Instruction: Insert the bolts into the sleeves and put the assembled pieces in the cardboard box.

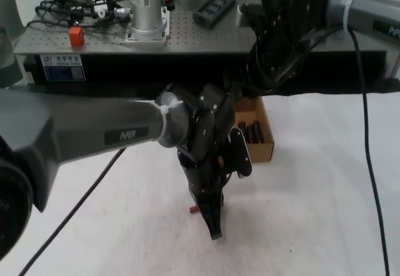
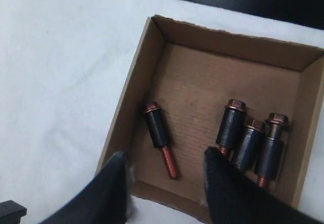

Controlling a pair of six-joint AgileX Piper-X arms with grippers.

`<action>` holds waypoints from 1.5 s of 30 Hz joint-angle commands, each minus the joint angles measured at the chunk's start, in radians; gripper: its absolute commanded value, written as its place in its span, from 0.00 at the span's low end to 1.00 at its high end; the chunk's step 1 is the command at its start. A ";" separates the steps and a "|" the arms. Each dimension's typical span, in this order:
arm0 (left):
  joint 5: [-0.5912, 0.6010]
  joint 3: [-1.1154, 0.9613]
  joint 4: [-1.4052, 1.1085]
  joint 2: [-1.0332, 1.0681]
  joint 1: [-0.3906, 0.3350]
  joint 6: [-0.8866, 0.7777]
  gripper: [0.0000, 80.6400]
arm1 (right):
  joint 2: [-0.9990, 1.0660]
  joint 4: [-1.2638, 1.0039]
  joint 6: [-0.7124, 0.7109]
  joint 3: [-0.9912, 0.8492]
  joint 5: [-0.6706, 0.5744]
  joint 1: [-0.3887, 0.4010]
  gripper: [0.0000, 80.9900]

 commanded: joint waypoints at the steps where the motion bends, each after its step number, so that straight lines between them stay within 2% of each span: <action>1: -0.007 -0.004 0.018 0.015 -0.004 0.013 0.00 | -0.034 0.003 -0.010 -0.009 -0.031 -0.005 0.42; 3: -0.014 -0.004 0.018 0.009 -0.004 0.006 0.00 | -0.044 0.009 -0.012 -0.009 -0.054 -0.005 0.42; 7: -0.137 -0.002 0.028 -0.052 0.006 -0.139 0.01 | -0.072 0.061 -0.063 -0.009 -0.064 0.000 0.42; 13: 0.038 0.111 0.045 -0.253 0.141 -0.438 0.01 | -0.057 0.264 -0.270 -0.009 -0.066 0.055 0.42; 17: 0.040 0.281 -0.052 -0.439 0.219 -0.502 0.01 | -0.026 0.270 -0.350 -0.009 -0.057 0.116 0.42; 23: 0.040 0.457 -0.147 -0.662 0.309 -0.543 0.01 | 0.046 0.260 -0.415 -0.009 0.085 0.211 0.42; 30: 0.088 0.499 -0.137 -0.822 0.360 -0.543 0.01 | 0.139 0.168 -0.469 -0.009 0.288 0.280 0.42; 37: 0.131 0.499 -0.135 -0.886 0.371 -0.543 0.01 | 0.180 0.104 -0.506 -0.011 0.368 0.284 0.42; 45: 0.131 0.499 -0.123 -0.891 0.371 -0.543 0.01 | 0.204 0.060 -0.528 -0.011 0.373 0.284 0.42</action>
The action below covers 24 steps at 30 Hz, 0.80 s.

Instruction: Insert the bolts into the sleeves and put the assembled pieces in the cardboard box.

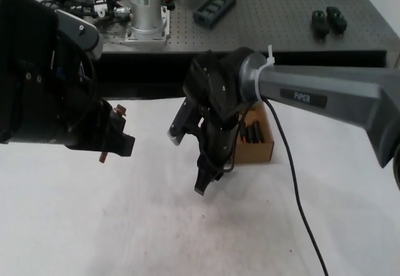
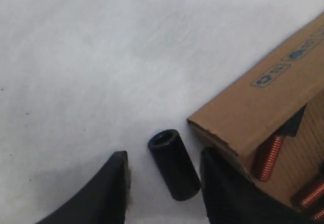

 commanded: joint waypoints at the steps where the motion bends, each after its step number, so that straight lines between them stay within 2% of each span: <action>1: 0.009 -0.003 -0.005 -0.012 0.003 -0.010 0.01 | 0.016 -0.020 -0.010 -0.011 0.003 0.002 0.42; 12: 0.010 -0.003 0.003 -0.012 0.003 -0.010 0.01 | 0.059 0.006 -0.018 -0.010 0.007 0.002 0.40; 20: 0.015 -0.003 0.003 -0.012 0.003 -0.010 0.01 | 0.059 0.098 -0.016 -0.010 0.007 0.000 0.08; 24: 0.058 -0.003 0.003 -0.012 0.003 -0.010 0.01 | 0.059 0.197 0.019 -0.010 -0.014 0.000 0.05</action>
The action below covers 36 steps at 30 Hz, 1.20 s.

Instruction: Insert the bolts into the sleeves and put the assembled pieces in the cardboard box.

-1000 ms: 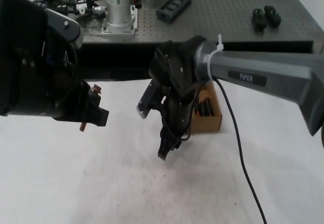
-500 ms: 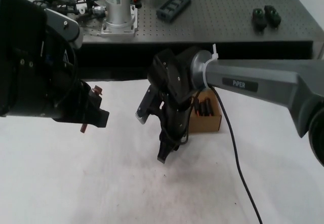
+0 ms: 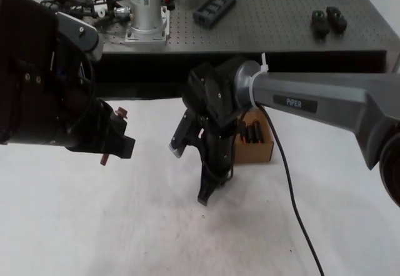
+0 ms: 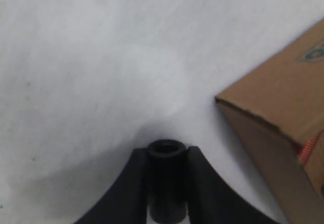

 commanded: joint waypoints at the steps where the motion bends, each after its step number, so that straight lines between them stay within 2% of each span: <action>1: 0.037 -0.003 -0.005 -0.012 0.003 -0.010 0.01 | 0.020 0.095 0.022 0.006 -0.037 -0.002 0.05; 3: 0.037 -0.003 -0.005 -0.012 0.003 -0.010 0.01 | 0.020 0.143 0.037 0.006 -0.079 -0.005 0.06; 5: 0.037 -0.003 -0.005 -0.012 0.003 -0.010 0.01 | 0.020 0.174 0.066 0.006 -0.122 -0.009 0.10; 10: 0.037 -0.003 -0.005 -0.012 0.003 -0.010 0.01 | 0.020 0.193 0.098 0.006 -0.166 -0.020 0.39; 11: 0.037 -0.003 -0.005 -0.012 0.003 -0.010 0.01 | 0.020 0.197 0.098 0.006 -0.166 -0.022 0.41; 13: 0.037 -0.003 -0.005 -0.012 0.003 -0.010 0.01 | 0.020 0.222 0.100 0.006 -0.166 -0.026 0.41; 21: 0.037 -0.003 -0.005 -0.012 0.003 -0.010 0.01 | 0.020 0.204 0.092 0.006 -0.170 -0.037 0.24; 23: 0.037 -0.003 -0.005 -0.012 0.003 -0.010 0.01 | 0.020 0.195 0.092 0.006 -0.182 -0.037 0.22; 28: 0.037 -0.003 -0.005 -0.012 0.003 -0.010 0.01 | 0.020 0.179 0.089 0.006 -0.189 -0.037 0.27; 33: 0.037 -0.003 -0.005 -0.012 0.003 -0.010 0.01 | 0.020 0.169 0.089 0.006 -0.189 -0.037 0.43; 36: 0.037 -0.003 -0.005 -0.012 0.003 -0.010 0.01 | 0.020 0.157 0.089 0.006 -0.189 -0.037 0.42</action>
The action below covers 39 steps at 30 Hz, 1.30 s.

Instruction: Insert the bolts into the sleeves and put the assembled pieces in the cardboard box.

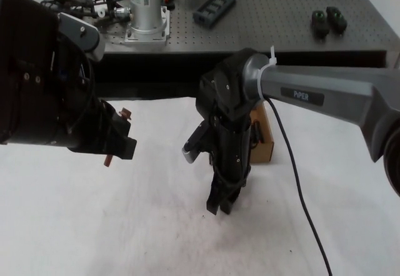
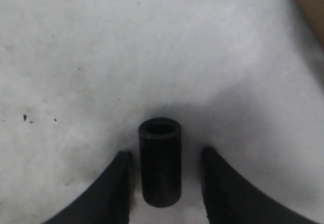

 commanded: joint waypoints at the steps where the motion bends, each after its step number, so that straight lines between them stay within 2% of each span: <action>1: 0.004 -0.003 -0.005 -0.012 0.003 -0.010 0.01 | 0.020 -0.020 -0.005 0.012 -0.024 0.000 0.41; 5: 0.004 -0.003 -0.005 -0.012 0.003 -0.010 0.01 | 0.021 -0.036 -0.005 0.012 -0.032 0.000 0.39; 8: 0.004 -0.003 -0.005 -0.012 0.003 -0.010 0.01 | 0.021 -0.044 -0.005 0.012 -0.098 0.000 0.39; 16: 0.011 -0.003 -0.005 -0.012 0.003 -0.010 0.01 | 0.022 -0.050 -0.005 0.012 -0.074 -0.005 0.38; 28: 0.011 -0.003 -0.005 -0.012 0.003 -0.010 0.01 | 0.022 -0.073 0.004 0.012 -0.115 -0.006 0.36; 30: 0.011 -0.003 -0.005 -0.012 0.003 -0.010 0.01 | 0.022 -0.073 0.004 0.012 -0.112 -0.006 0.29; 34: 0.011 -0.003 -0.005 -0.012 0.003 -0.010 0.01 | 0.022 -0.076 0.004 0.012 -0.109 -0.009 0.01; 36: 0.020 -0.003 -0.005 -0.012 0.003 -0.010 0.01 | 0.022 -0.081 0.016 0.012 -0.114 -0.016 0.02; 39: 0.104 -0.003 -0.005 -0.012 0.003 -0.018 0.01 | -0.011 -0.081 0.029 0.012 -0.159 -0.049 0.02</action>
